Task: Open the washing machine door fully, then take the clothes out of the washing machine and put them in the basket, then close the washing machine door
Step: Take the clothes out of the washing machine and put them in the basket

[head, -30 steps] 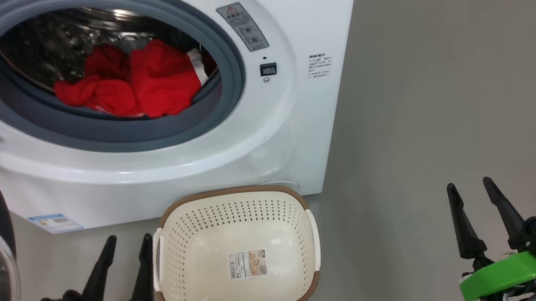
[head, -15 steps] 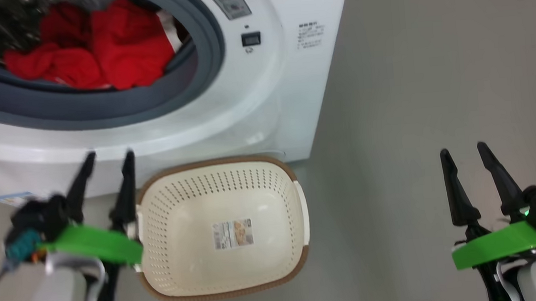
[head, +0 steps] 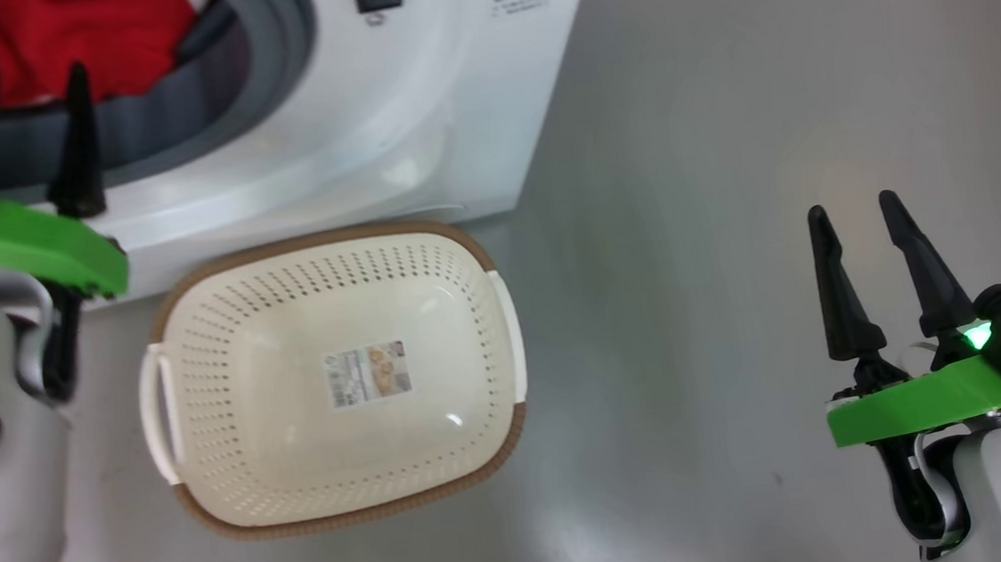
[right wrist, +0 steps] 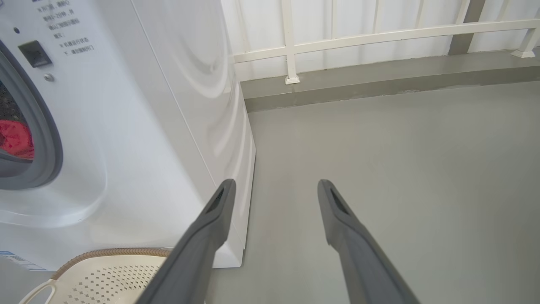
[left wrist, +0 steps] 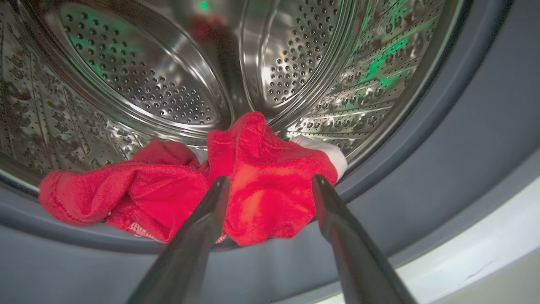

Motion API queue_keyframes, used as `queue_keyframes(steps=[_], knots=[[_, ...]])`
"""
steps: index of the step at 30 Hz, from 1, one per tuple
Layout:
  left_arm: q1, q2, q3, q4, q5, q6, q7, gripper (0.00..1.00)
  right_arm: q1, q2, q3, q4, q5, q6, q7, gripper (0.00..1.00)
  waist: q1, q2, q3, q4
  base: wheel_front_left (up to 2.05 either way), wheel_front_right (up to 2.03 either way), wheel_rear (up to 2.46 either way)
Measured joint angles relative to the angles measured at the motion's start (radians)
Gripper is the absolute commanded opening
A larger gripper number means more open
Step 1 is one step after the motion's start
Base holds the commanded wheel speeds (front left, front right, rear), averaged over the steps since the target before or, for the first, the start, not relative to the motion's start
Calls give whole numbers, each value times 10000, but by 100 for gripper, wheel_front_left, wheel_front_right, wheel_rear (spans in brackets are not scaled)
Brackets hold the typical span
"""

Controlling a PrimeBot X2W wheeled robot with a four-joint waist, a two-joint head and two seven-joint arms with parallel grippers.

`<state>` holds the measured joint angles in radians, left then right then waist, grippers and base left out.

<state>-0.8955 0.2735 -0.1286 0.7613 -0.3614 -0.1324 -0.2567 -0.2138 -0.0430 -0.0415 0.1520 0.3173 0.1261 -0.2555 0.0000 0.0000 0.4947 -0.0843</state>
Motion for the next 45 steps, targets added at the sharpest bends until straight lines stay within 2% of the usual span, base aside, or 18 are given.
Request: queue_keyframes(steps=[10, 23, 37, 38, 39, 42, 43, 45], knots=[[-2209, 577, 46, 2054, 600, 2, -2, 100, -461, 0, 297, -171, 109, -2, 0, 100, 0, 0, 898, -697, 0, 0, 0], [-3897, 976, -142, 4502, 907, 12, 13, 100, -591, 2, 704, -213, 439, 0, 0, 100, 0, 0, 1418, -1297, 0, 0, 0], [-4050, 997, -1682, 4986, 249, 10, 456, 100, -590, 4, 949, -238, 525, 0, 0, 100, 0, 0, 1317, -1497, 0, 0, 0], [-4050, 1022, -1760, 4995, 219, 10, 499, 87, -590, 4, 965, -240, 525, 0, 0, 100, 0, 0, 1308, -1511, 0, 0, 0], [-4050, 1055, -1860, 5005, 178, 10, 537, 69, -590, 4, 984, -240, 525, 0, 0, 100, 0, 0, 1299, -1527, 0, 0, 0], [-4050, 1122, -2127, 5026, 123, 10, 546, 58, -590, 4, 1045, -247, 539, 0, 0, 100, 0, 0, 1284, -1576, 0, 0, 0], [-4050, 1145, -2205, 5030, 98, 10, 546, 47, -590, 4, 1076, -249, 556, 0, 0, 100, 0, 0, 1281, -1593, 0, 0, 0], [-4050, 1175, -2320, 5045, -35, 10, 545, 37, -590, 4, 1120, -257, 600, 0, 0, 100, 0, 0, 1275, -1626, 0, 0, 0]])
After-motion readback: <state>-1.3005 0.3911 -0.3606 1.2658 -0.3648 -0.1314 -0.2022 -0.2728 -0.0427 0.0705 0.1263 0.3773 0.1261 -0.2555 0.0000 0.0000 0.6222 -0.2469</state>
